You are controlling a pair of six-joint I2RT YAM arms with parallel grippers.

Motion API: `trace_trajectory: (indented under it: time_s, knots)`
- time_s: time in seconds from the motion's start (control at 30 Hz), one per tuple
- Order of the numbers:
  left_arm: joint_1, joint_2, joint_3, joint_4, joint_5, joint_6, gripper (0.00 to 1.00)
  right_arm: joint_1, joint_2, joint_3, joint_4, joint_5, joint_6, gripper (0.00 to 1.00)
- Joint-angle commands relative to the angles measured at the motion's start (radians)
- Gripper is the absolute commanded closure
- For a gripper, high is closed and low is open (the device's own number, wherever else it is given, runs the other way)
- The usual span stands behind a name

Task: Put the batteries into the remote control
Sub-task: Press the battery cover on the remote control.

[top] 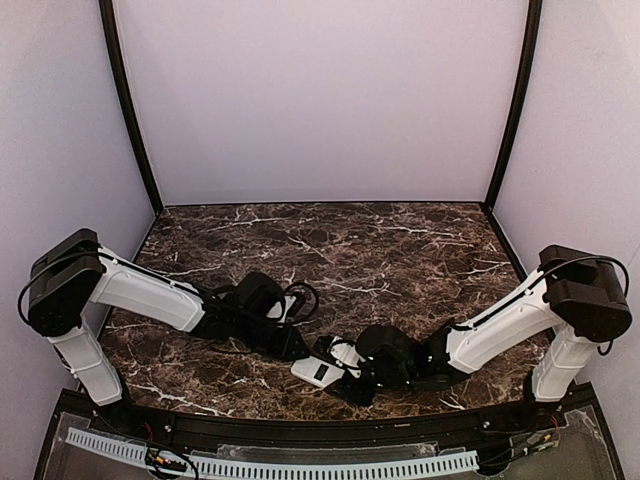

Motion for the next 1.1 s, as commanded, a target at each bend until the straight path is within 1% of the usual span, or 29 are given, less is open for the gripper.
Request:
trace_trajectory:
  time_s: [0.0,0.17,0.33,0.5,0.57,0.6,0.73,0.9,1.0,1.07]
  knots:
    - [-0.062,0.098,-0.066,-0.184,0.061,0.006,0.76,0.001,0.035,0.0,-0.003,0.059,-0.011,1.0]
    - [-0.039,0.037,-0.072,-0.201,0.007,-0.005,0.71,0.002,0.028,-0.017,-0.008,0.057,-0.007,1.0]
    - [0.034,-0.025,-0.052,-0.229,-0.024,0.022,0.64,0.002,0.014,-0.036,-0.014,0.053,-0.003,1.0]
    - [0.075,-0.049,-0.038,-0.25,-0.017,0.057,0.53,0.002,0.005,-0.048,-0.017,0.036,-0.002,1.0]
    - [0.084,-0.058,-0.044,-0.25,-0.011,0.064,0.52,0.002,0.003,-0.045,-0.028,0.03,0.0,1.0]
    - [0.084,-0.061,-0.051,-0.249,-0.008,0.069,0.53,0.001,0.002,-0.043,-0.034,0.027,0.001,1.0]
    - [0.082,-0.066,-0.07,-0.23,0.019,0.086,0.61,0.001,0.0,-0.023,-0.062,0.022,0.001,1.0]
    - [0.038,-0.064,-0.068,-0.228,0.013,0.106,0.68,0.001,0.009,0.01,-0.097,0.011,0.002,1.0]
    - [0.027,-0.06,-0.07,-0.224,0.011,0.103,0.76,0.002,0.007,0.014,-0.103,0.008,0.003,1.0]
    - [0.021,-0.056,-0.073,-0.22,0.008,0.102,0.79,0.001,0.008,0.016,-0.105,0.01,0.002,1.0]
